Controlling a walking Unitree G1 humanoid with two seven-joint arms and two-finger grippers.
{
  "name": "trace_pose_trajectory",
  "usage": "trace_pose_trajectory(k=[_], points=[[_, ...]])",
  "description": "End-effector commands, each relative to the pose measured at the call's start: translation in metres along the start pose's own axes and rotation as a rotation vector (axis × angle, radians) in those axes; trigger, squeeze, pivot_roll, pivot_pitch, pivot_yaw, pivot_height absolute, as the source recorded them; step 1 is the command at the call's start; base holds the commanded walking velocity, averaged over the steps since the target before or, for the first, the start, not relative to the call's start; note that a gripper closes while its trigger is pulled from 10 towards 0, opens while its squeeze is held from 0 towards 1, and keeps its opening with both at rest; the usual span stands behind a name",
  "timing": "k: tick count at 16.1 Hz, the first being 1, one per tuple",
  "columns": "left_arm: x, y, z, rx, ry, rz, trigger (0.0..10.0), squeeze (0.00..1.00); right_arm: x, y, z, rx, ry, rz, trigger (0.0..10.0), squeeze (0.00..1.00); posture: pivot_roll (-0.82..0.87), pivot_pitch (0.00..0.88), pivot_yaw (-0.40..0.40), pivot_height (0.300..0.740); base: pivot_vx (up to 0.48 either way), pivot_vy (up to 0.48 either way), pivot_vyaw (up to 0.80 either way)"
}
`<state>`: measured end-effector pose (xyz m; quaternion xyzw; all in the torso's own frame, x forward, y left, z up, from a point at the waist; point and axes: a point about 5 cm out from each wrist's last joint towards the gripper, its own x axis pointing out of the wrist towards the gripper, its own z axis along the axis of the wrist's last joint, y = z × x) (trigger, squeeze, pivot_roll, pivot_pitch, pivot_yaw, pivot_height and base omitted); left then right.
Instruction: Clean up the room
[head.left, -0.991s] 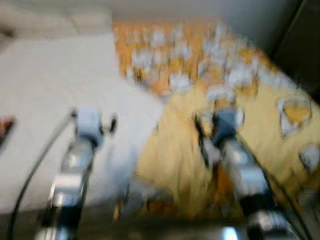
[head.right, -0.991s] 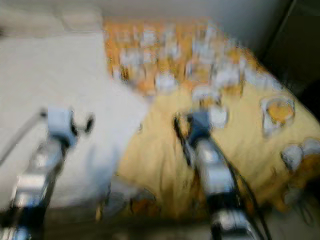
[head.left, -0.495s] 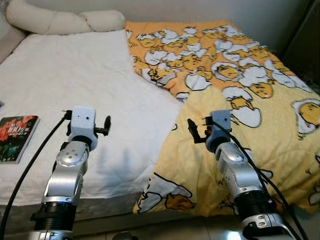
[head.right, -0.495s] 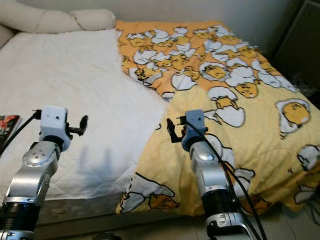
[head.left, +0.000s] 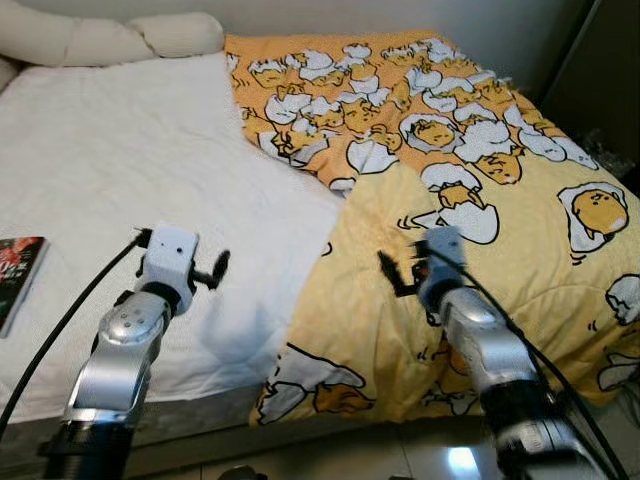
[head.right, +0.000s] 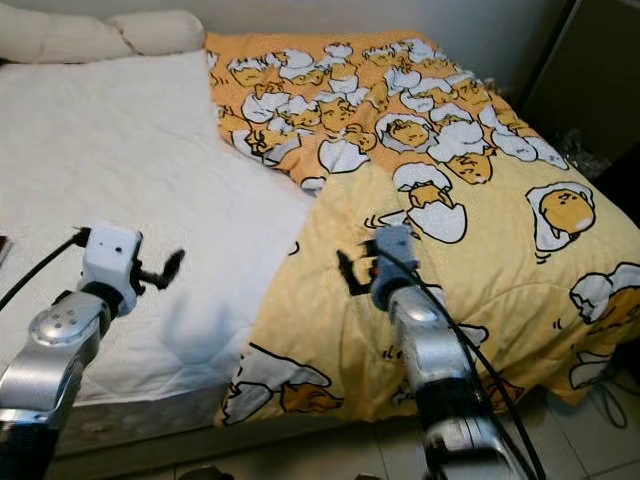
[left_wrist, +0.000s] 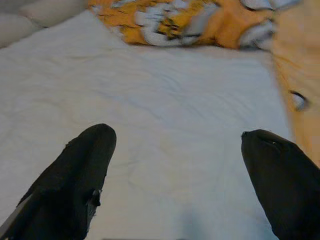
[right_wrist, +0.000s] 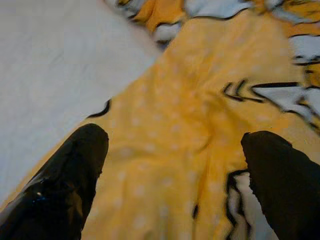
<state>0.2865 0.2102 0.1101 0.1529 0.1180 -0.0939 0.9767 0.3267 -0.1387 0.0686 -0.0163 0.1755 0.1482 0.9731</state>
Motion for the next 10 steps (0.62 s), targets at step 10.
trace_pose_trajectory(k=[10], points=[[-0.072,-0.007,0.008,0.238,0.13,-0.407,10.0,0.0,0.037,0.053,-0.001,-0.268,0.187,0.208,10.0,1.0,0.1,0.097,0.015,0.74,0.0,0.0,0.0]])
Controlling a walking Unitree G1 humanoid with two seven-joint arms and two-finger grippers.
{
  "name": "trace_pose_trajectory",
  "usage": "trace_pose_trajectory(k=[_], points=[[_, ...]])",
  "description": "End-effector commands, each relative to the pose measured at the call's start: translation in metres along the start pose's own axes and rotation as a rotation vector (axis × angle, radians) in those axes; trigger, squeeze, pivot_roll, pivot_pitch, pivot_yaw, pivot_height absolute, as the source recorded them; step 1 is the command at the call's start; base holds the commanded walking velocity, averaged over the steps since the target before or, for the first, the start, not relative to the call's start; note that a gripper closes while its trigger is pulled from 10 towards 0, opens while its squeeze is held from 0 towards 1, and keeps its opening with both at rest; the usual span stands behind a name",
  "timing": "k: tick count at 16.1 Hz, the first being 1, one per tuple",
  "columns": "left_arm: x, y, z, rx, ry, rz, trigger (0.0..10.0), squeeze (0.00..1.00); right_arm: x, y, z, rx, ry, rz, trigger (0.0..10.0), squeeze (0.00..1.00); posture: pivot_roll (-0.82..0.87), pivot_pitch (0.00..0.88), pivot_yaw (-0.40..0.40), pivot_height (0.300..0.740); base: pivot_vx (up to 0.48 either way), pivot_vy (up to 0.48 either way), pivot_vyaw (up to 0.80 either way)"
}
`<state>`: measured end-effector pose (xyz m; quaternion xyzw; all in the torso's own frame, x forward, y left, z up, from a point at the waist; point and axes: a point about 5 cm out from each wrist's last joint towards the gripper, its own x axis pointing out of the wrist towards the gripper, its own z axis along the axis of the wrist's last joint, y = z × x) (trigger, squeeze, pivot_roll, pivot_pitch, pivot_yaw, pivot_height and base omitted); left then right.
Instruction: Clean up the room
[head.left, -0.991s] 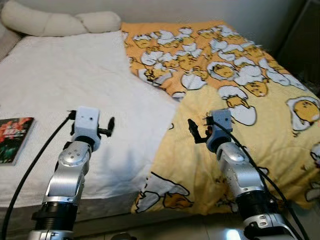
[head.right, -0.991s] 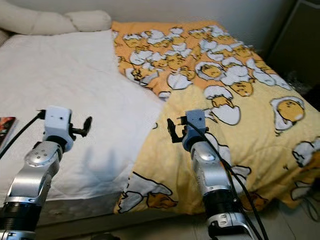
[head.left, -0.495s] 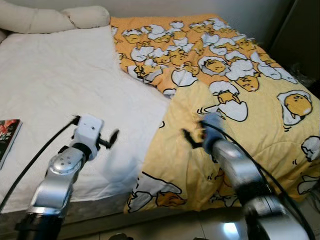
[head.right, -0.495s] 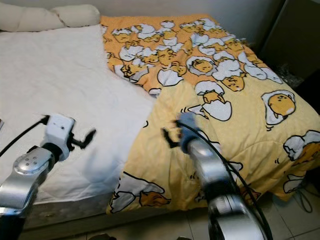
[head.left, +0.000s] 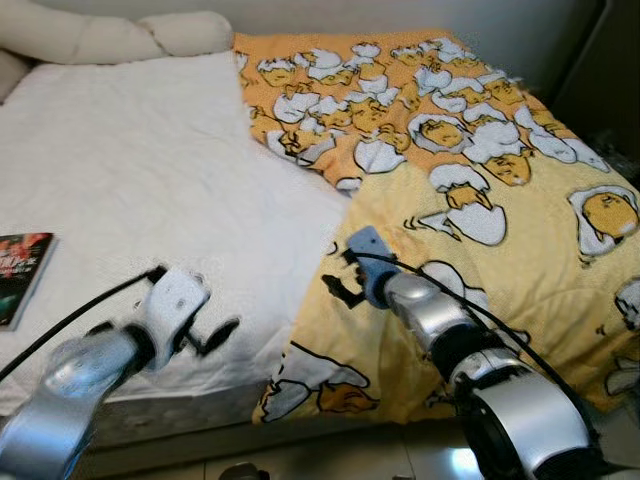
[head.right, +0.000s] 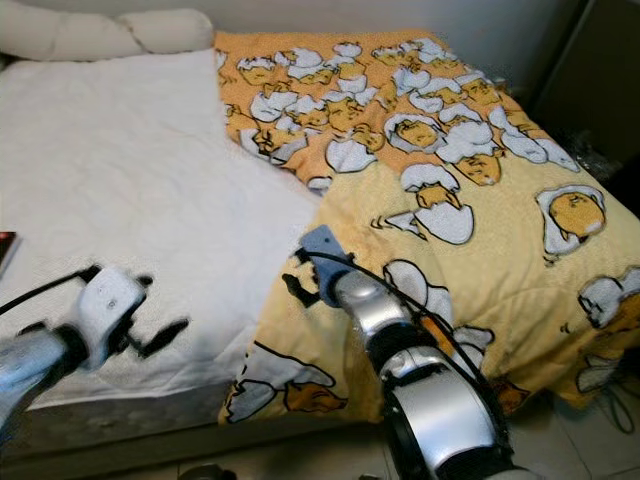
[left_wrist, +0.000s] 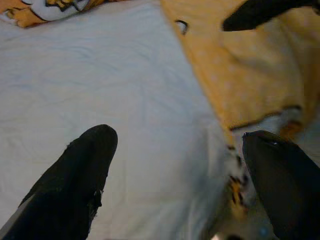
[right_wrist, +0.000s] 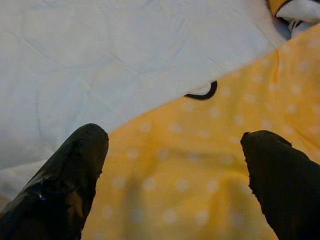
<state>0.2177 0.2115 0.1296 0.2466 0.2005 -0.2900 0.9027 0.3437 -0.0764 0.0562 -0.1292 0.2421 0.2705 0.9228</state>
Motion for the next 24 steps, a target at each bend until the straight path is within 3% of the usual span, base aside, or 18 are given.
trace_pose_trajectory(k=[1,2,3,5,9,10,11,12,13,16,24], points=[[-0.007,-0.001,0.005,0.006,0.002,-0.011,10.0,0.0,0.001,0.002,0.0,-0.017,0.012,-0.003,10.0,0.69,0.11,0.115,0.012,0.74,0.0,0.0,0.0],[-0.012,-0.002,0.006,0.008,0.006,-0.015,10.0,0.0,0.002,0.003,0.0,-0.014,0.012,0.001,10.0,0.04,0.12,0.142,0.005,0.74,0.0,0.0,0.0],[-0.015,-0.002,0.007,0.006,0.011,-0.011,10.0,0.0,0.002,0.005,-0.002,-0.022,0.019,-0.001,10.0,0.0,0.13,0.157,0.001,0.74,0.0,0.0,0.0],[-0.035,-0.006,0.013,0.002,0.031,0.0,10.0,0.0,0.003,0.01,-0.009,-0.053,0.045,-0.009,10.0,0.0,0.17,0.222,-0.018,0.74,0.0,0.0,0.0],[-0.053,-0.014,0.022,-0.005,0.046,0.008,10.0,0.0,0.003,0.012,-0.017,-0.152,0.071,-0.049,10.0,0.0,0.22,0.283,-0.039,0.74,0.0,0.0,0.0],[-0.057,-0.016,0.026,-0.005,0.044,0.01,10.0,0.0,0.003,0.011,-0.017,-0.161,0.071,-0.045,8.6,0.0,0.22,0.284,-0.047,0.74,0.0,0.0,0.0],[-0.059,-0.017,0.027,-0.006,0.043,0.012,10.0,0.0,0.003,0.011,-0.017,-0.177,0.075,-0.047,5.4,0.0,0.23,0.285,-0.051,0.74,0.0,0.0,0.0],[-0.061,-0.019,0.029,-0.008,0.04,0.016,10.0,0.0,0.002,0.009,-0.017,-0.202,0.08,-0.052,3.3,0.0,0.22,0.29,-0.056,0.74,0.0,0.0,0.0],[-0.062,-0.023,0.029,-0.013,0.038,0.012,10.0,0.0,0.002,0.004,-0.017,-0.241,0.09,-0.083,0.0,0.0,0.22,0.297,-0.059,0.74,0.0,0.0,0.0],[-0.063,-0.034,0.032,-0.026,0.026,-0.041,10.0,0.0,0.0,0.0,-0.018,-0.249,0.104,-0.094,0.0,0.0,0.21,0.28,-0.069,0.74,0.0,0.0,0.0],[-0.061,-0.029,0.032,-0.029,0.042,-0.037,10.0,0.0,0.0,-0.002,-0.014,-0.209,0.09,-0.064,0.0,0.0,0.19,0.271,-0.065,0.74,0.0,0.0,0.0]])
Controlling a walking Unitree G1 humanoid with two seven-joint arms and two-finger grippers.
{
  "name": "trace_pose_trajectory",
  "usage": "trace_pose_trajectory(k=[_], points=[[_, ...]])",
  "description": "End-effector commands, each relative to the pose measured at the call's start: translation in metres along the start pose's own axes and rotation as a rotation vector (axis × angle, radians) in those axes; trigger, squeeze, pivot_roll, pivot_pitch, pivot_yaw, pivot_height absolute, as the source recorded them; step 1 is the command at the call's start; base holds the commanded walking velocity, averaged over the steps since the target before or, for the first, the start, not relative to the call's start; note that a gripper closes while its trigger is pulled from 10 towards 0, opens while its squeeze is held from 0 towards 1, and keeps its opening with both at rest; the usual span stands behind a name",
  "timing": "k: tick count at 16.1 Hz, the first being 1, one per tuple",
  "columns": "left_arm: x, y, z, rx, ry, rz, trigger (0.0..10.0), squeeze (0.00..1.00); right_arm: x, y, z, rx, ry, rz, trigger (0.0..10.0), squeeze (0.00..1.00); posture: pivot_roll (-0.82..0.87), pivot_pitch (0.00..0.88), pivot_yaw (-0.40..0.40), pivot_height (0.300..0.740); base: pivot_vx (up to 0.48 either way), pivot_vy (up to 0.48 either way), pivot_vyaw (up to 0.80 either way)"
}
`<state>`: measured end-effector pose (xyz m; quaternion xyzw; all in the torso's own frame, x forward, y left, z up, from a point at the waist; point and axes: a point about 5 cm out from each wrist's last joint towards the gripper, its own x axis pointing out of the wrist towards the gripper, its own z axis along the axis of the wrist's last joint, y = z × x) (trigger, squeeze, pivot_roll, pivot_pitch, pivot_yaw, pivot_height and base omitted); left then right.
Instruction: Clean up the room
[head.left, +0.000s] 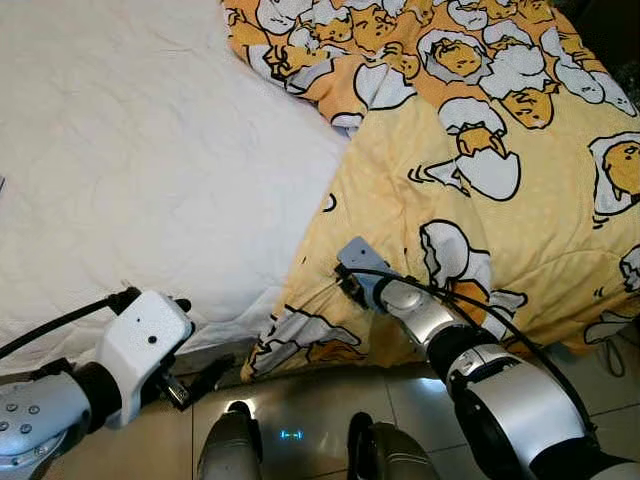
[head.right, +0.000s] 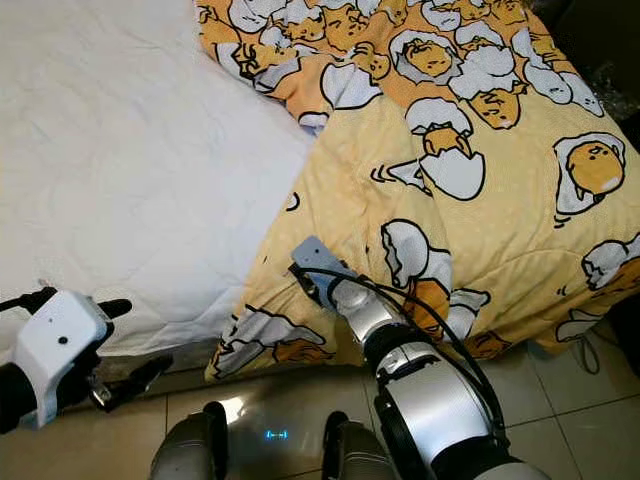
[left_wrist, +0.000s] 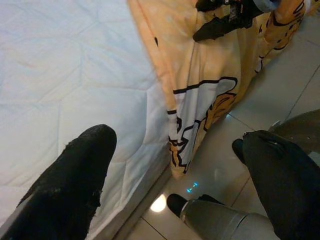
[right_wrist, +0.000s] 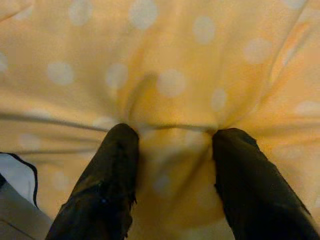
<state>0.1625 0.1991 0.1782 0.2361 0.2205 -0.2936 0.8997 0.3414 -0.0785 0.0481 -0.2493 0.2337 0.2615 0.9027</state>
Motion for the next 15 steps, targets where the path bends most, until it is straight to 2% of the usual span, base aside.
trace_pose_trajectory(k=[1,6,11,12,13,15], points=[[-0.001,-0.001,-0.002,-0.001,0.014,-0.014,10.0,0.0,-0.001,-0.002,-0.006,0.019,0.027,0.006,0.0,0.0,0.19,0.273,-0.062,0.74,0.0,0.0,0.0],[0.001,0.002,-0.001,0.001,0.01,-0.027,10.0,0.0,-0.002,0.0,-0.008,0.09,-0.001,0.083,0.0,0.0,0.17,0.258,-0.044,0.74,0.0,0.0,0.0],[0.007,0.004,0.0,0.001,-0.001,-0.035,10.0,0.0,-0.005,0.0,-0.01,0.098,-0.034,0.18,0.0,0.0,0.16,0.25,-0.037,0.74,0.0,0.0,0.0],[0.007,0.004,0.0,0.001,-0.003,-0.037,10.0,0.0,-0.007,0.001,-0.008,0.116,-0.069,0.253,0.0,0.0,0.16,0.247,-0.038,0.74,0.0,0.0,0.0],[0.007,0.005,0.001,0.002,-0.006,-0.036,10.0,0.0,-0.01,0.007,-0.007,0.125,-0.114,0.394,0.0,0.0,0.16,0.245,-0.035,0.74,0.0,0.0,0.0],[0.008,0.005,0.002,0.003,-0.011,-0.046,10.0,0.0,-0.024,0.023,-0.024,0.061,-0.126,0.717,0.0,0.0,0.16,0.245,-0.032,0.74,0.0,0.0,0.0]])
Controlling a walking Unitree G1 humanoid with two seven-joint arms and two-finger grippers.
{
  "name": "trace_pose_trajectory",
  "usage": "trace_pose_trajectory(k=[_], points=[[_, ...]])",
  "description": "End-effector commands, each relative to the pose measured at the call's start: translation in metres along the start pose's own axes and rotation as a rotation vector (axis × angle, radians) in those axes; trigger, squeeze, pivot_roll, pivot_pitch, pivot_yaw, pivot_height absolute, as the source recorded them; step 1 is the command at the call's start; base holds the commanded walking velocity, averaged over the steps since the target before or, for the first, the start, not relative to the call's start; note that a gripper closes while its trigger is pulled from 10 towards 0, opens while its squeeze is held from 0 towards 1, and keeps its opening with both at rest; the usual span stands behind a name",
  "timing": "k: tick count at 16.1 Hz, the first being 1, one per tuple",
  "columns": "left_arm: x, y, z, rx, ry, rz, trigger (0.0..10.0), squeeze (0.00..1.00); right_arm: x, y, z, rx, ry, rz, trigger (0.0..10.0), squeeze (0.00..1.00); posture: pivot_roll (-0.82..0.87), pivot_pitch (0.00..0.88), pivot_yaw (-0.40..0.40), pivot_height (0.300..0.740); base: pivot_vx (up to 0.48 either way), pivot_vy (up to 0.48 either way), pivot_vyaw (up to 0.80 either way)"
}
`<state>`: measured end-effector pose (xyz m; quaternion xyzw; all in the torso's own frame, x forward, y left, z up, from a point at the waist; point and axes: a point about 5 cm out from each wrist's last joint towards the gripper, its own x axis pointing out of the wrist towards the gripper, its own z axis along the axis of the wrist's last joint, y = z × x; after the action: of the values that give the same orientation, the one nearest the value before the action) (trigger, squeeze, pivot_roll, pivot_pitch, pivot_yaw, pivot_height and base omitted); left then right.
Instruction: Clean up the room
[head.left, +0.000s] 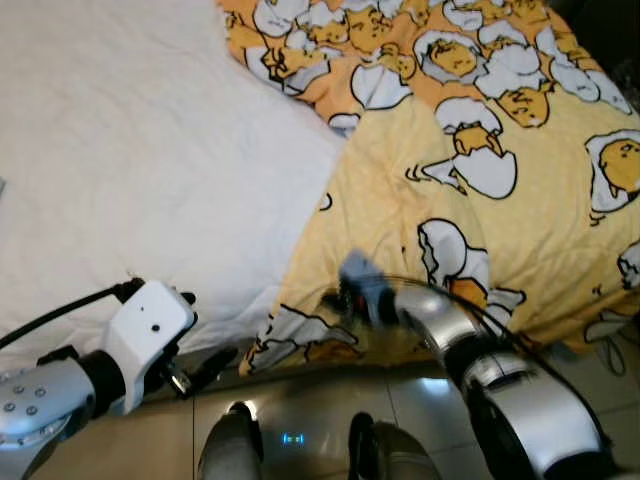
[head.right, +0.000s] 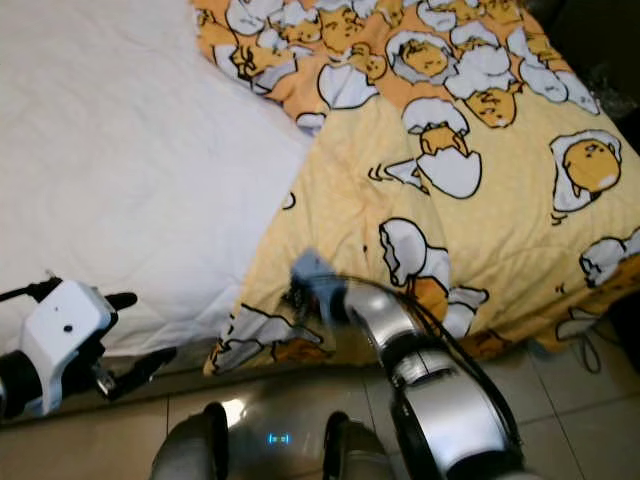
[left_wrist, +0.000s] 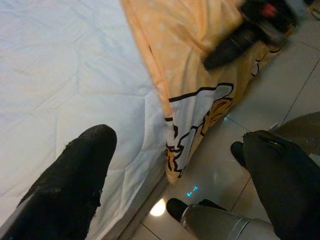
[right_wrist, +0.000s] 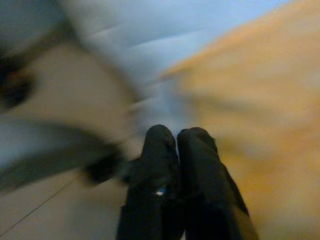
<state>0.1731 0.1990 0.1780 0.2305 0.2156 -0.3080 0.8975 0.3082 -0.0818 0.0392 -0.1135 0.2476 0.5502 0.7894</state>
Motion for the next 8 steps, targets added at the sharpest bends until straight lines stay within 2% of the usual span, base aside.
trace_pose_trajectory(k=[1,2,3,4,5,6,7,8], points=[[0.001,-0.002,0.0,0.003,0.004,-0.023,10.0,0.0,-0.003,0.013,-0.015,-0.007,0.034,0.164,0.0,0.0,0.16,0.246,-0.03,0.74,0.0,0.0,0.0],[0.001,-0.002,0.001,0.004,0.001,-0.03,10.0,0.0,-0.01,0.029,-0.033,-0.032,0.071,0.332,0.0,0.0,0.16,0.246,-0.028,0.74,0.0,0.0,0.0],[0.002,-0.003,0.001,0.005,-0.002,-0.042,10.0,0.0,-0.018,0.045,-0.053,-0.067,0.112,0.45,0.0,0.0,0.15,0.245,-0.025,0.74,0.0,0.0,0.0],[0.002,-0.003,0.001,0.006,-0.003,-0.048,10.0,0.0,-0.02,0.05,-0.059,-0.088,0.116,0.446,0.0,0.0,0.15,0.242,-0.021,0.74,0.0,0.0,0.0],[0.003,-0.002,0.002,0.009,-0.005,-0.052,10.0,0.0,-0.017,0.049,-0.06,-0.101,0.085,0.334,4.2,0.0,0.15,0.237,-0.017,0.74,0.0,0.0,0.0],[0.005,-0.001,0.002,0.012,-0.009,-0.052,10.0,0.0,-0.012,0.04,-0.053,-0.074,0.025,0.172,10.0,0.0,0.15,0.234,-0.017,0.74,0.0,0.0,0.0],[0.007,0.0,0.004,0.013,-0.018,-0.05,10.0,0.0,-0.009,0.032,-0.042,0.012,-0.062,0.048,10.0,0.0,0.14,0.23,-0.016,0.74,0.0,0.0,0.0],[0.009,0.0,0.004,0.01,-0.024,-0.05,10.0,0.0,-0.009,0.028,-0.038,0.054,-0.103,-0.005,10.0,0.0,0.14,0.227,-0.016,0.74,0.0,0.0,0.0]])
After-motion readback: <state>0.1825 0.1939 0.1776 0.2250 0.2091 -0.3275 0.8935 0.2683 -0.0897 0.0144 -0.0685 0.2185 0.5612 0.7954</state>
